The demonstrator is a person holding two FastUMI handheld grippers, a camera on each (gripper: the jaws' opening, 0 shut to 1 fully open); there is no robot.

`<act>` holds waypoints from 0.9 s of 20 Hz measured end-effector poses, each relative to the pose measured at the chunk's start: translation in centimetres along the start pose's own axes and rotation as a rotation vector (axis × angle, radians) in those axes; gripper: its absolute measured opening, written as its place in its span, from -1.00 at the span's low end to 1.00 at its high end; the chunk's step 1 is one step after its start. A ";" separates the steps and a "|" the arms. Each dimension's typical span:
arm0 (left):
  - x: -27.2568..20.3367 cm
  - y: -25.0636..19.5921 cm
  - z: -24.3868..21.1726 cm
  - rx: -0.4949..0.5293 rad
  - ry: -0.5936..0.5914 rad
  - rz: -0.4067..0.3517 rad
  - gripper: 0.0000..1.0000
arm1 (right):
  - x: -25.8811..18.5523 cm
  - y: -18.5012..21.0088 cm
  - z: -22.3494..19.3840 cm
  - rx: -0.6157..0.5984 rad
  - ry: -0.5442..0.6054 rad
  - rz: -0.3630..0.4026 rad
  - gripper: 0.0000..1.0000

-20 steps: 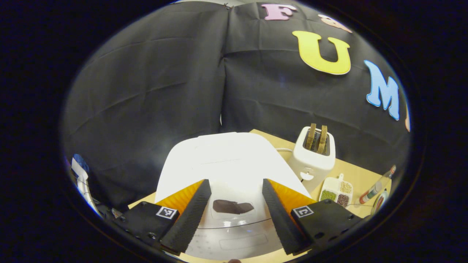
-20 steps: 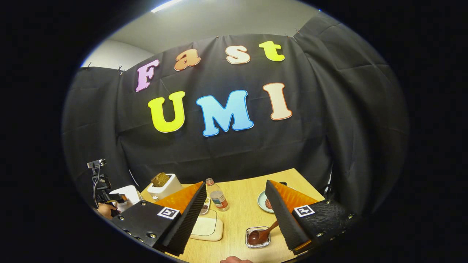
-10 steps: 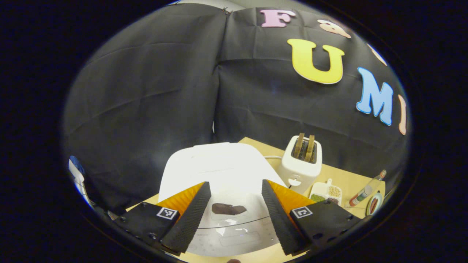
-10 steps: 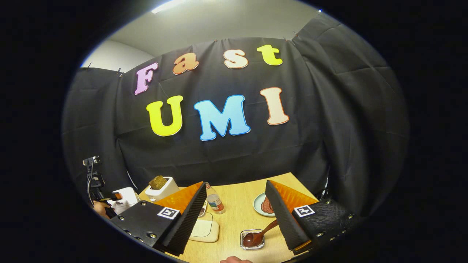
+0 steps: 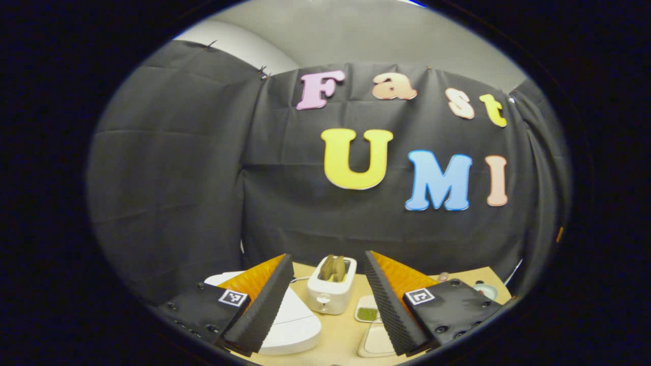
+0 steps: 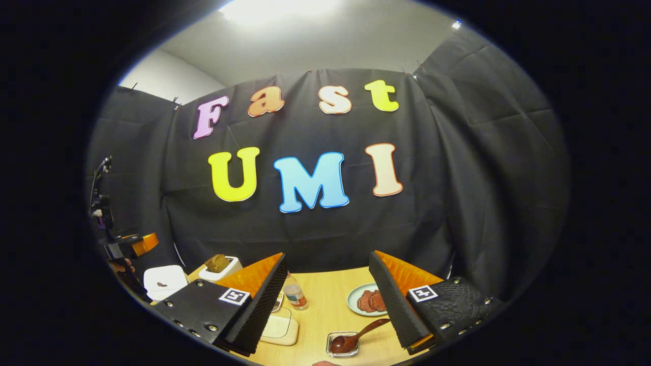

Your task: Close the left gripper, press the button to open the rice cooker; take a wooden spoon from the chopstick holder with the right hand, scoop a spoonful of rice and pour it into the rice cooker, then put the wooden spoon back into the chopstick holder.

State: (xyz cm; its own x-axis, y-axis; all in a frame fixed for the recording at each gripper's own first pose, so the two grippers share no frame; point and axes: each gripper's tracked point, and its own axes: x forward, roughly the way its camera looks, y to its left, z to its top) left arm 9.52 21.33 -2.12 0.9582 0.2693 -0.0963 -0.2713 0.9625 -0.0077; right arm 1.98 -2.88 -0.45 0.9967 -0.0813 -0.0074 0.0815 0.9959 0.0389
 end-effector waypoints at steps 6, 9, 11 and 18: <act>-6.6 -7.8 3.4 0.035 -0.069 -0.144 0.90 | -0.7 1.6 2.3 0.014 -0.048 0.016 0.96; -8.1 -9.6 3.6 0.022 -0.080 -0.172 0.94 | -0.8 1.6 2.3 0.018 -0.054 0.030 0.86; -8.9 -11.3 3.5 0.012 -0.085 -0.183 0.90 | -0.7 2.1 2.3 0.022 -0.053 0.037 0.96; -10.8 -12.6 2.9 0.005 -0.065 -0.193 0.92 | -0.8 3.3 2.3 0.009 -0.056 0.041 0.96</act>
State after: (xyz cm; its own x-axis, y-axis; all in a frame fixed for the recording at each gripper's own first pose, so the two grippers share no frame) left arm 2.89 6.36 1.95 0.9963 0.0812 -0.0286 -0.0817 0.9965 -0.0150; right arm 1.45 0.34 2.03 0.9978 -0.0423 0.0506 0.0399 0.9981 0.0470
